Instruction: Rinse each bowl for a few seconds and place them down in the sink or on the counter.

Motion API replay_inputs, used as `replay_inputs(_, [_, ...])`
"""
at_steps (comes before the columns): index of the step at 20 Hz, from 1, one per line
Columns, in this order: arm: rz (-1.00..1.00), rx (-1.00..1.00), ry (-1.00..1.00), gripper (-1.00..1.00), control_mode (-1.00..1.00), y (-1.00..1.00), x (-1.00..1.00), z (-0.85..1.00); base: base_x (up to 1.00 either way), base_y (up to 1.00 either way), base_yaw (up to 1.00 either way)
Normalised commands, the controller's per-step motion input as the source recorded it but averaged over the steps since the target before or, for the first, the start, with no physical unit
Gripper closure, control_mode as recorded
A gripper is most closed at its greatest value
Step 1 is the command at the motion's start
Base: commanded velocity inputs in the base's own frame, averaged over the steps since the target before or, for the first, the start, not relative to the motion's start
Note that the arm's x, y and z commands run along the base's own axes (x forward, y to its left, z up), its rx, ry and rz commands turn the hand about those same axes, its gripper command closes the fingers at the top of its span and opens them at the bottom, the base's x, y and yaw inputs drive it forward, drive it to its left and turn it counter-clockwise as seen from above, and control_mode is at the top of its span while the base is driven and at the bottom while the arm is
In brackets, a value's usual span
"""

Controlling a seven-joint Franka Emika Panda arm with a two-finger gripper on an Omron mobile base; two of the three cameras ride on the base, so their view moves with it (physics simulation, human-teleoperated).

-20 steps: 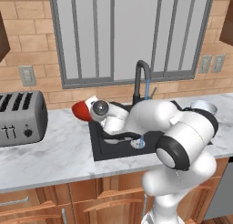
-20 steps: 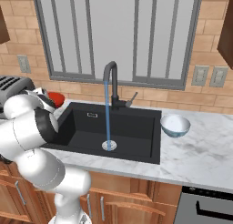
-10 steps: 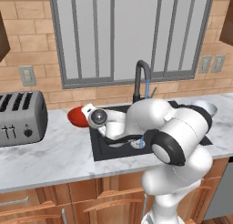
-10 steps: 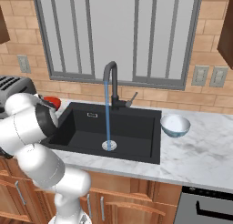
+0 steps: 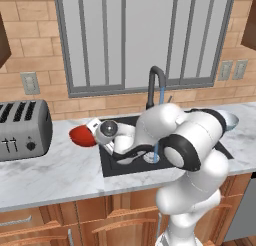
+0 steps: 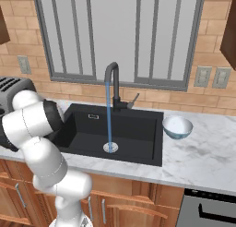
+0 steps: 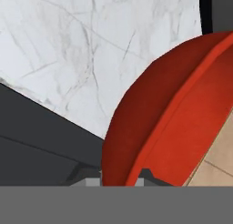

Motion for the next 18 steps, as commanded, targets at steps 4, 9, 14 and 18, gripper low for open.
replay_inputs(4, [0.07, -0.01, 0.09, 1.0, -1.0, 0.33, 0.01, 0.0, 0.0, 0.0, 0.0])
replay_inputs(9, [0.06, -0.02, 0.09, 1.0, -1.0, 0.34, 0.05, -0.01, 0.0, 0.0, 0.0])
replay_inputs(14, [0.05, -0.07, 0.03, 1.0, -1.0, 0.36, 0.05, -0.15, 0.0, 0.0, 0.0])
replay_inputs(18, [0.08, -0.11, 0.0, 1.0, -1.0, 0.22, 0.0, -0.32, 0.0, 0.0, 0.0])
